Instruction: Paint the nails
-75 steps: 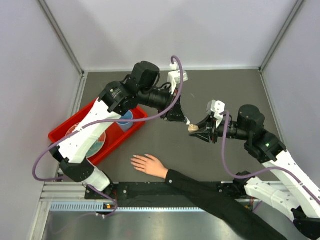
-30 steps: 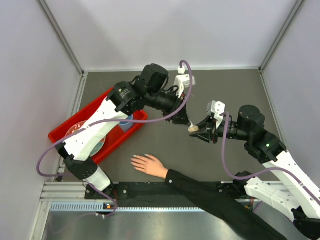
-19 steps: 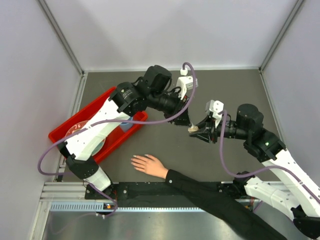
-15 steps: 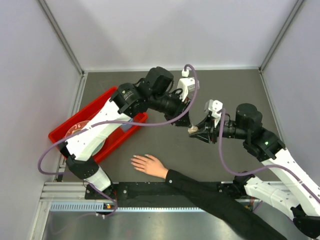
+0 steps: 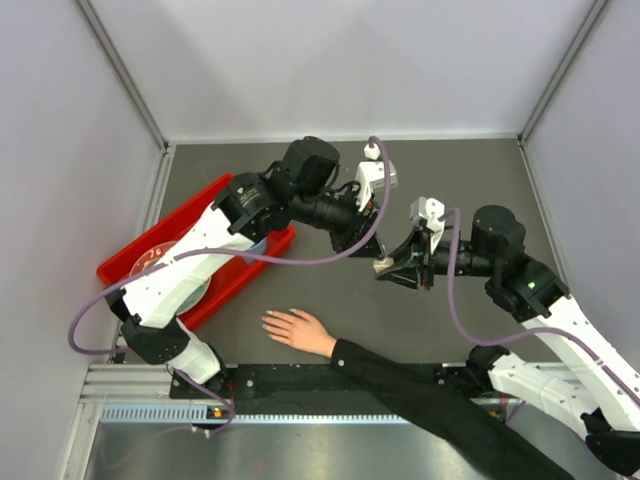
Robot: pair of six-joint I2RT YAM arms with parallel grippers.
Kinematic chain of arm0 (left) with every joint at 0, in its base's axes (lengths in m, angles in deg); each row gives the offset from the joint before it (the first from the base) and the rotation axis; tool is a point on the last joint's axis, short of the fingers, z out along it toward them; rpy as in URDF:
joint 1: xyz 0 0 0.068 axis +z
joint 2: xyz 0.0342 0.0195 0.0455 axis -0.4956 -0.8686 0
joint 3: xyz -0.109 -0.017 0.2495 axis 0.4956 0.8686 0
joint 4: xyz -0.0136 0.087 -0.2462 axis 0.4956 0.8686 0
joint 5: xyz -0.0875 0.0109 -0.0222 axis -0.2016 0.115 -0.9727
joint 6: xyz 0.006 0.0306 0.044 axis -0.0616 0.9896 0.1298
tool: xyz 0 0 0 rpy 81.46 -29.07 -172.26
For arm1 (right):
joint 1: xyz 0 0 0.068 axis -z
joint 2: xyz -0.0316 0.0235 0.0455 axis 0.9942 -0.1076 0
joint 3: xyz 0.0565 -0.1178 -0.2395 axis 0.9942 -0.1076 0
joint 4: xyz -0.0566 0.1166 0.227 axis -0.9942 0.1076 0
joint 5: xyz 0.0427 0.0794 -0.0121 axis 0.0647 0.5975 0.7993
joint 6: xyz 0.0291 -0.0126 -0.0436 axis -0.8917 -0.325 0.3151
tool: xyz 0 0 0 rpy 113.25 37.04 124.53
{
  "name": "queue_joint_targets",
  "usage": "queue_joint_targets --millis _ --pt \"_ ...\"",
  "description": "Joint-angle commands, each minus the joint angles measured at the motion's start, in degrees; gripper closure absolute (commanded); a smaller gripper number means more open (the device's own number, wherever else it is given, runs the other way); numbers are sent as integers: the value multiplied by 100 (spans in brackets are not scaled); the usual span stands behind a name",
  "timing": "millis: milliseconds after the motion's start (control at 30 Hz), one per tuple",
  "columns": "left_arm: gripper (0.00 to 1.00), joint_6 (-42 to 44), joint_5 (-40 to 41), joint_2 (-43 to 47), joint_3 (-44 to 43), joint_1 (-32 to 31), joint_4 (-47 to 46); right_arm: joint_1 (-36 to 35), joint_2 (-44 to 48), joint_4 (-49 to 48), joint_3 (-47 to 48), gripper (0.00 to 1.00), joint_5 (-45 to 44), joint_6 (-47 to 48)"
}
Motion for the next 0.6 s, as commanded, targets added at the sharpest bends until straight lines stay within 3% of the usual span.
queue_joint_targets --millis 0,67,267,400,533,567 --pt "100 854 -1628 20 296 -142 -30 -35 72 -2135 329 100 1096 -491" --pt "100 1197 -2040 -112 130 -185 251 -70 10 -2251 382 100 1491 -632" --pt "100 1752 -2297 -315 -21 -220 675 -79 1 -2032 812 100 1826 -466" --pt "100 1516 -1676 -34 155 -221 263 -79 -8 -1778 1006 100 1757 -405" --pt "53 866 -498 493 260 -203 -528 -79 10 -1041 1068 100 1188 -237" --pt "47 560 -165 773 383 -212 -938 -88 45 -978 1033 100 1055 -237"
